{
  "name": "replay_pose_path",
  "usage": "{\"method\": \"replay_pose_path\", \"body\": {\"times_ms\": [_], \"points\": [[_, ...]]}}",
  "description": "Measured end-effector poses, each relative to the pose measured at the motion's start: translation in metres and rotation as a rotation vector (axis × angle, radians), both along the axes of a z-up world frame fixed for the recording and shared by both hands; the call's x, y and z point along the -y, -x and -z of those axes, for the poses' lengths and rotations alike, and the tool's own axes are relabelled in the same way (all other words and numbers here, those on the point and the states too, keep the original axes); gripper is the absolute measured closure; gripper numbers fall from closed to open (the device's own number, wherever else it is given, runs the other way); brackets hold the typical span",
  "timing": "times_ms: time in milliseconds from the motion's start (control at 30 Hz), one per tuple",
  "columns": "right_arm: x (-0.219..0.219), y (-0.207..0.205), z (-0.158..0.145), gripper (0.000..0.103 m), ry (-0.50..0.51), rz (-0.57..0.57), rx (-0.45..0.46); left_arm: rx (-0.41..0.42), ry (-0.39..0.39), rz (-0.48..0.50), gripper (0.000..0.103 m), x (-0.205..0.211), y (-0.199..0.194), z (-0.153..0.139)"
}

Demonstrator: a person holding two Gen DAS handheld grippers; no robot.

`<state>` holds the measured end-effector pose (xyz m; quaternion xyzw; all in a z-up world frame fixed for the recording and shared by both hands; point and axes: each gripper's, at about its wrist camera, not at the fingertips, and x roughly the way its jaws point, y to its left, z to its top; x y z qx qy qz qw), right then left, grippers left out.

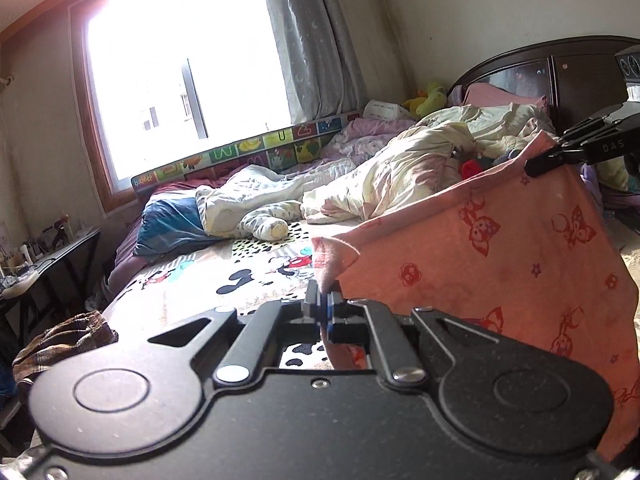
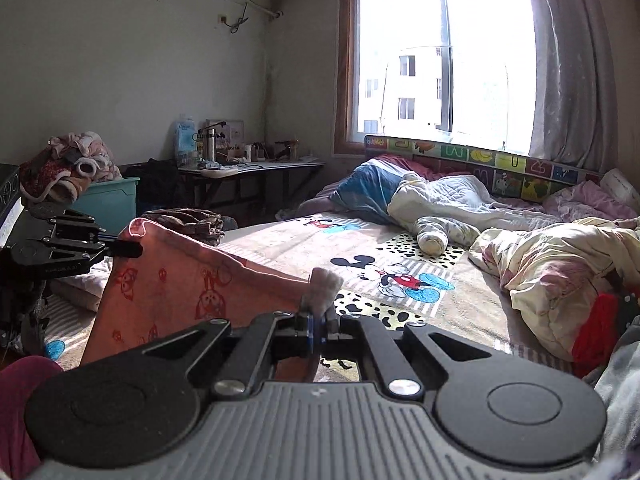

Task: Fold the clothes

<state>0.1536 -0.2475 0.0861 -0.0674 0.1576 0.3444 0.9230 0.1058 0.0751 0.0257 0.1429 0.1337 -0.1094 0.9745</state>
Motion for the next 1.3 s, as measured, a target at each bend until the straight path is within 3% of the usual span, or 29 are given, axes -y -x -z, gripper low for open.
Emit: {"method": "replay_pose_path", "body": {"times_ms": [267, 500, 700, 900, 933, 1000, 1067, 1100, 1133, 1267, 1300], "points": [[-0.048, -0.144, 0.095, 0.099, 0.109, 0.109, -0.184, -0.226, -0.038, -0.025, 0.101, -0.014, -0.134, 0.074], [-0.077, -0.209, 0.155, 0.098, 0.196, 0.155, -0.289, -0.374, -0.035, -0.072, 0.101, -0.02, -0.205, 0.137], [-0.085, -0.255, 0.189, 0.098, 0.228, 0.185, -0.373, -0.487, -0.002, -0.106, 0.101, -0.022, -0.253, 0.173], [-0.085, -0.281, 0.215, 0.098, 0.215, 0.202, -0.493, -0.551, 0.114, -0.139, 0.099, -0.037, -0.275, 0.18], [-0.08, -0.283, 0.214, 0.098, 0.178, 0.214, -0.511, -0.581, 0.192, -0.156, 0.097, -0.05, -0.278, 0.179], [-0.068, -0.287, 0.212, 0.086, 0.091, 0.248, -0.548, -0.637, 0.343, -0.192, 0.091, -0.075, -0.284, 0.177], [-0.046, -0.289, 0.207, 0.033, -0.016, 0.323, -0.573, -0.655, 0.429, -0.268, 0.088, -0.097, -0.284, 0.177], [-0.033, -0.288, 0.205, 0.023, -0.064, 0.381, -0.578, -0.663, 0.469, -0.307, 0.086, -0.107, -0.284, 0.176], [-0.02, -0.286, 0.205, 0.018, -0.122, 0.419, -0.599, -0.665, 0.495, -0.352, 0.085, -0.115, -0.279, 0.174], [0.026, -0.269, 0.207, 0.021, -0.234, 0.535, -0.664, -0.669, 0.589, -0.526, 0.087, -0.147, -0.26, 0.164], [0.037, -0.259, 0.206, 0.021, -0.258, 0.542, -0.671, -0.657, 0.558, -0.523, 0.087, -0.147, -0.251, 0.157]]}}
